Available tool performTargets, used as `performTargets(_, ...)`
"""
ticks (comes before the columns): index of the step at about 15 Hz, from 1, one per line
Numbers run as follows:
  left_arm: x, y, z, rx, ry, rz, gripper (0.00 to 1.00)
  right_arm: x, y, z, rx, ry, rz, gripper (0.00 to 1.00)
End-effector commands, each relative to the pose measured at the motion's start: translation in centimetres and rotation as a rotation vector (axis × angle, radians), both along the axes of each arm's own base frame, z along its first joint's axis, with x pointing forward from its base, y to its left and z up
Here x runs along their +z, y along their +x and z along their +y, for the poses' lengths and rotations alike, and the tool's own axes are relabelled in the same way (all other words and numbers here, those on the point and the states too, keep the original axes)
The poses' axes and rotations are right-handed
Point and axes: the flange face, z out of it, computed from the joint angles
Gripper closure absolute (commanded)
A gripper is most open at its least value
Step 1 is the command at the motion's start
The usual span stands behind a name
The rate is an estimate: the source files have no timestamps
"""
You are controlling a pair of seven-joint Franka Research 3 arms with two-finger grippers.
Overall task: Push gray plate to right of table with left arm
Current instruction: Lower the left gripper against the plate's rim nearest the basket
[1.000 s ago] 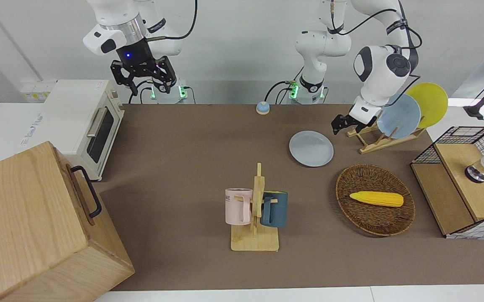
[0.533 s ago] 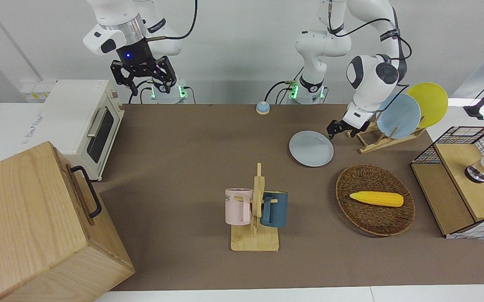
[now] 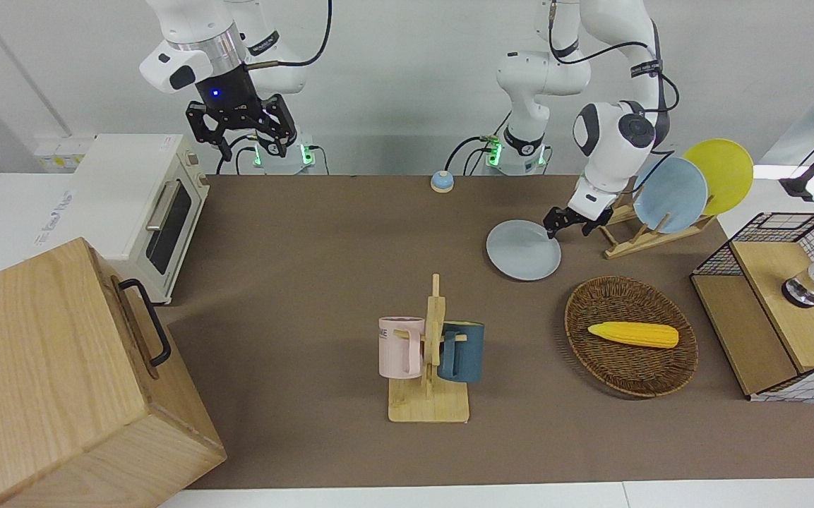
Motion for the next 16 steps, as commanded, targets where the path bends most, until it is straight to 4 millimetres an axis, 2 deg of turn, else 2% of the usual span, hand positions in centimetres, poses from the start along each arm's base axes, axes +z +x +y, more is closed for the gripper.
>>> performTargets(1, -1.03, -0.23, -0.4, 0.012, -0.004, -0.006, 0.06, 0.33, 0.12, 0.02, -0.002, 0.018, 0.0, 0.005)
performTargets(4, -1.69, -0.14, -0.99, 0.003, -0.004, -0.004, 0.1, 0.33, 0.12, 0.02, -0.002, 0.018, 0.0, 0.005)
performTargets(5, -1.76, -0.14, -0.94, 0.013, -0.01, -0.002, 0.23, 0.33, 0.12, 0.02, -0.002, 0.018, 0.0, 0.005)
performTargets(8, -1.82, -0.14, -0.94, 0.019, -0.015, -0.001, 0.69, 0.33, 0.13, -0.06, -0.004, 0.018, 0.0, 0.005)
performTargets(10, -1.82, -0.14, -0.94, 0.018, -0.014, -0.001, 0.89, 0.33, 0.12, 0.02, -0.002, 0.018, 0.0, 0.005)
performTargets(11, -1.83, -0.1, -1.0, 0.015, -0.013, -0.001, 0.95, 0.33, 0.12, 0.02, -0.002, 0.018, 0.0, 0.005)
performTargets(16, -1.83, -0.09, -0.94, 0.016, -0.014, -0.001, 1.0, 0.33, 0.13, -0.06, -0.004, 0.018, 0.0, 0.005)
